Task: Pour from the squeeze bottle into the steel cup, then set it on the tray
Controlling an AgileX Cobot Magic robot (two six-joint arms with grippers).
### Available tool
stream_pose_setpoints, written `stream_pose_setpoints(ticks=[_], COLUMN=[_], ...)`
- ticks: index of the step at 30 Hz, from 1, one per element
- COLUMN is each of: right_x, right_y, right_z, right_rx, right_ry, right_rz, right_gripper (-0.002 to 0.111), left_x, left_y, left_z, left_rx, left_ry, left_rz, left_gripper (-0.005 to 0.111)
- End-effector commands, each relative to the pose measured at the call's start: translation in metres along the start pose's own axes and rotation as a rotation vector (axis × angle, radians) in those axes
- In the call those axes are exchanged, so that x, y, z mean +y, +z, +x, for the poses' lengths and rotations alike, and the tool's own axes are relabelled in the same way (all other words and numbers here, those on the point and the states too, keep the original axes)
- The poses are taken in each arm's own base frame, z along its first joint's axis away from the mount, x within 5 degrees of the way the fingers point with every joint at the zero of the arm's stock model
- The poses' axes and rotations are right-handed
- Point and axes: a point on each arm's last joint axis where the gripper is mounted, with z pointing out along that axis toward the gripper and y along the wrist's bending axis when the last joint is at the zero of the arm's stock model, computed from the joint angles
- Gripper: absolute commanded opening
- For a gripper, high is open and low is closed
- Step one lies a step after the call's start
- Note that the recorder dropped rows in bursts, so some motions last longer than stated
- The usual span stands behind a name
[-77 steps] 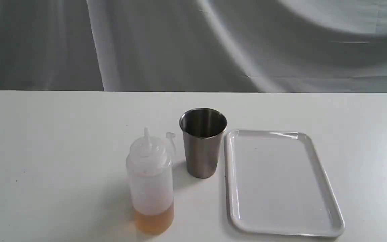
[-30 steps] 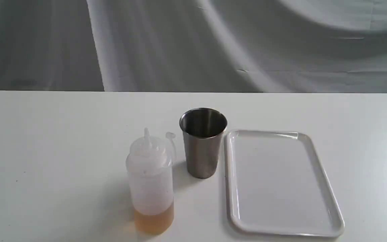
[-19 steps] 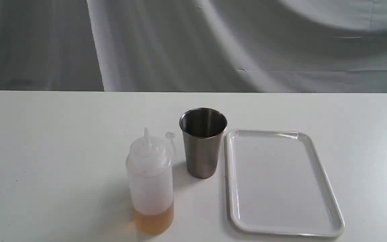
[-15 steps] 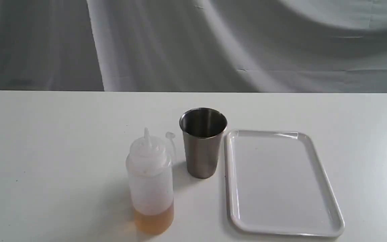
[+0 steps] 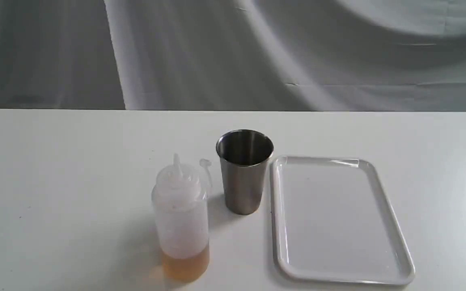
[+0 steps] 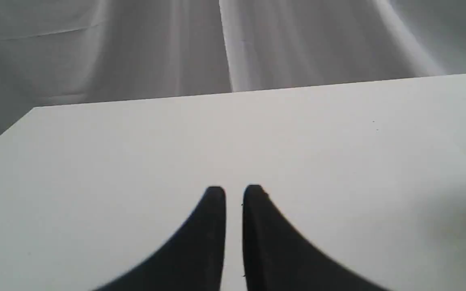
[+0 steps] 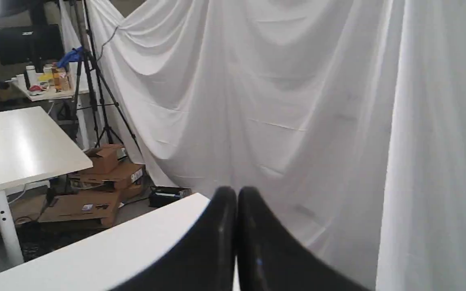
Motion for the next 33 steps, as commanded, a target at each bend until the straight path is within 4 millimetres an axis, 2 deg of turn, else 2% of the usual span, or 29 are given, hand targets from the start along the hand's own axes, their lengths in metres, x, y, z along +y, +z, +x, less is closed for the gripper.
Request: stream_pose_setpoints(ticks=[1,9,14,19,25,29,33], right_x=[0.003,0.005,0.009,0.024,0.036,0.035,0.033], right_y=[0.012,0.034,0.047,0.061,0.081,0.086,0.084], right_z=[-0.005,0.005,0.019,0.052,0.104,0.136,0.163], right_rx=[0.003,0.035,-0.018,-0.011,0.082,0.099,0.084], right_ry=[-0.034,-0.073,0.059,-0.016,0.029,0.075,0.043], right_rz=[-0.028,0.006,0.084,0.037,-0.01,0.01,0.027], right_gripper=[0.0,0.0,0.0,0.0,0.0,0.0,0.0], left_x=[0.0,0.0,0.0,0.0,0.0,0.0,0.0], left_y=[0.0,0.0,0.0,0.0,0.0,0.0,0.0], left_z=[0.0,0.0,0.0,0.0,0.0,0.0,0.0], left_rx=[-0.011,-0.011,-0.011,-0.011,-0.011,-0.011,-0.011], left_ry=[0.0,0.0,0.0,0.0,0.0,0.0,0.0], left_rz=[-0.003,-0.003,-0.003,-0.003,-0.003,-0.003,-0.003], left_gripper=[0.008,0.008,0.008,0.008,0.008,0.008,0.008])
